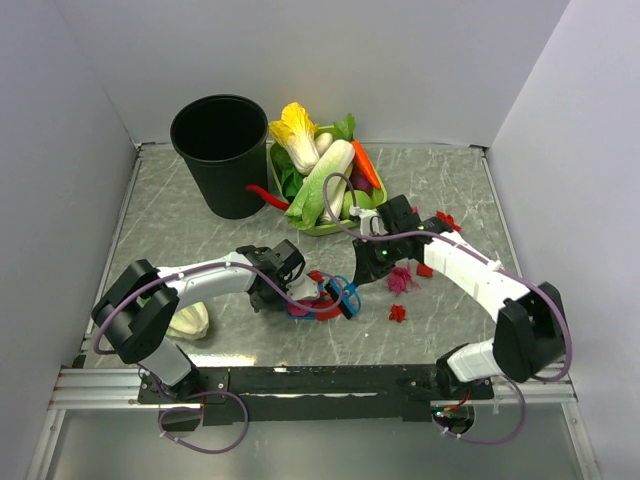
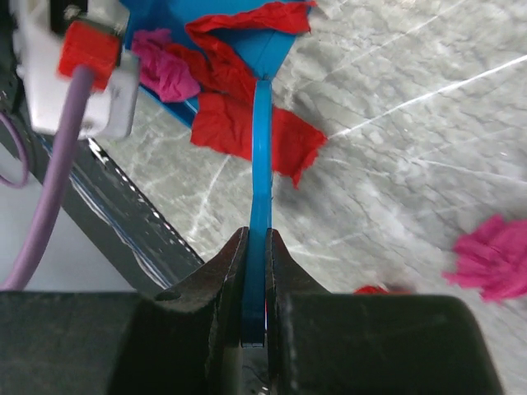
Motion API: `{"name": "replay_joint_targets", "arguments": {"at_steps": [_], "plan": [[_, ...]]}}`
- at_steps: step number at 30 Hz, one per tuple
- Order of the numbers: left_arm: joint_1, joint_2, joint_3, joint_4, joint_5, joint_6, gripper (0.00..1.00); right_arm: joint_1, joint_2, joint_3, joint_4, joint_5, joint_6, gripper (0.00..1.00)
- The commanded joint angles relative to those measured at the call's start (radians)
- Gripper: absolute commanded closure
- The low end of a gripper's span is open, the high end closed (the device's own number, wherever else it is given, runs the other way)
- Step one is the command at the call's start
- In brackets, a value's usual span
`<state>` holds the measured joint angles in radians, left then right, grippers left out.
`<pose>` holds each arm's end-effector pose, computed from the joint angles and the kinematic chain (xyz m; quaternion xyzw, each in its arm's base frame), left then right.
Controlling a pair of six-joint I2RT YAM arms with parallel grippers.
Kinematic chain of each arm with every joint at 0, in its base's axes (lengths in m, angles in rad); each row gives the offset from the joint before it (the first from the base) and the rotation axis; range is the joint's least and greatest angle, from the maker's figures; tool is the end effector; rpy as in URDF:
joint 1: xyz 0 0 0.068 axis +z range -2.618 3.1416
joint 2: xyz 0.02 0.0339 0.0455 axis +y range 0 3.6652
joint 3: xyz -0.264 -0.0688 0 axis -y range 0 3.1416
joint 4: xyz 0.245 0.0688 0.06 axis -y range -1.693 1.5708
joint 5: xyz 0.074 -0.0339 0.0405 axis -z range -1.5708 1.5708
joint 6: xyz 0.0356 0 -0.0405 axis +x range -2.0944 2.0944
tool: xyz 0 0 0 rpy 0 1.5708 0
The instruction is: Sweep away the paper scraps from the table
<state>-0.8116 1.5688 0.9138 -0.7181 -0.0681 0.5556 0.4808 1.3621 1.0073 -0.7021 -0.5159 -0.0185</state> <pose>0.1889 -0.1955 0.1685 0.6255 0.7732 0.0210 0.1021 0.2290 0.1393 0.2515 -0.2939 0.8902 0.2965 0.1827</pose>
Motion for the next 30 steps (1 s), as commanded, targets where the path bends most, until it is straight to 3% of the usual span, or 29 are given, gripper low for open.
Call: {"name": "replay_joint_targets", "arguments": {"at_steps": [1,7,12,18,23,30], "plan": [[-0.001,-0.016,0.002,0.019,0.045,-0.003,0.99,0.002,0.064,0.071,0.098,-0.062,0.103,1.0],[-0.001,-0.01,-0.004,0.037,0.082,-0.005,0.99,0.004,0.112,0.129,0.121,-0.108,0.15,1.0],[-0.001,-0.003,-0.007,0.054,0.087,-0.005,0.99,0.002,0.068,0.126,0.053,-0.092,0.088,1.0],[-0.001,-0.018,-0.001,0.055,0.071,0.003,0.99,0.002,-0.046,0.09,-0.054,0.146,0.028,1.0],[-0.001,-0.026,-0.015,0.048,0.018,0.024,0.99,-0.001,-0.095,0.05,-0.043,0.174,0.061,1.0],[-0.001,-0.015,-0.016,0.062,-0.055,0.021,0.99,-0.001,-0.057,0.002,-0.063,0.343,0.103,1.0]]}}
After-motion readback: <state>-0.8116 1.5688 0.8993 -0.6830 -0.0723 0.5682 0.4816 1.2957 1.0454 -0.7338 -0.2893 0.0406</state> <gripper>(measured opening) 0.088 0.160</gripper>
